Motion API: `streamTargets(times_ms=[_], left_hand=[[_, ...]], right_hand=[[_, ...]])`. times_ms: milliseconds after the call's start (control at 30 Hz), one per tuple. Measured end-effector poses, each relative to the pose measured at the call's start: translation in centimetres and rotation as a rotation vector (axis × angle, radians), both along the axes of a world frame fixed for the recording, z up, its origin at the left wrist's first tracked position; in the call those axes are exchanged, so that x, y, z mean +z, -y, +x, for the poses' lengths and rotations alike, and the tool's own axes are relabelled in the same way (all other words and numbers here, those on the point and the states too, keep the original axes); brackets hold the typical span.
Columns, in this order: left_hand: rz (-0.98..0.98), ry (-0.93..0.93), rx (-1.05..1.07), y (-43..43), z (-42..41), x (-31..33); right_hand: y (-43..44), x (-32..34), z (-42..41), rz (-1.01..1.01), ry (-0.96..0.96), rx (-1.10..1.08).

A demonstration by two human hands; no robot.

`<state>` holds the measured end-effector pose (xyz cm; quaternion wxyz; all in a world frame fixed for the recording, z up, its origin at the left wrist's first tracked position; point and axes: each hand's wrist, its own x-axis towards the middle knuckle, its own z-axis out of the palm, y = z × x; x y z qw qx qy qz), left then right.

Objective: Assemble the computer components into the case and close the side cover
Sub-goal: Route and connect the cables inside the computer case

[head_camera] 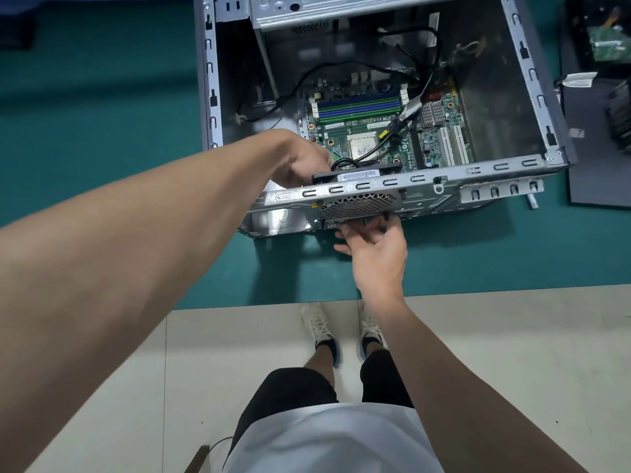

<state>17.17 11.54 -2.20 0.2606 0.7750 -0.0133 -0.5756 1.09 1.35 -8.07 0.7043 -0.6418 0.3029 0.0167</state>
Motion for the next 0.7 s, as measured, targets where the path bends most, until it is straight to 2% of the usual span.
streamTargets(times_ms=[467, 700], left_hand=[[-0.011, 0.000, 0.037, -0.1, -0.2, 0.1], [-0.018, 0.003, 0.034, -0.2, -0.4, 0.3]], right_hand=[[-0.4, 0.0, 0.0, -0.032, -0.012, -0.044], [-1.4, 0.1, 0.1, 0.202, -0.055, -0.202]])
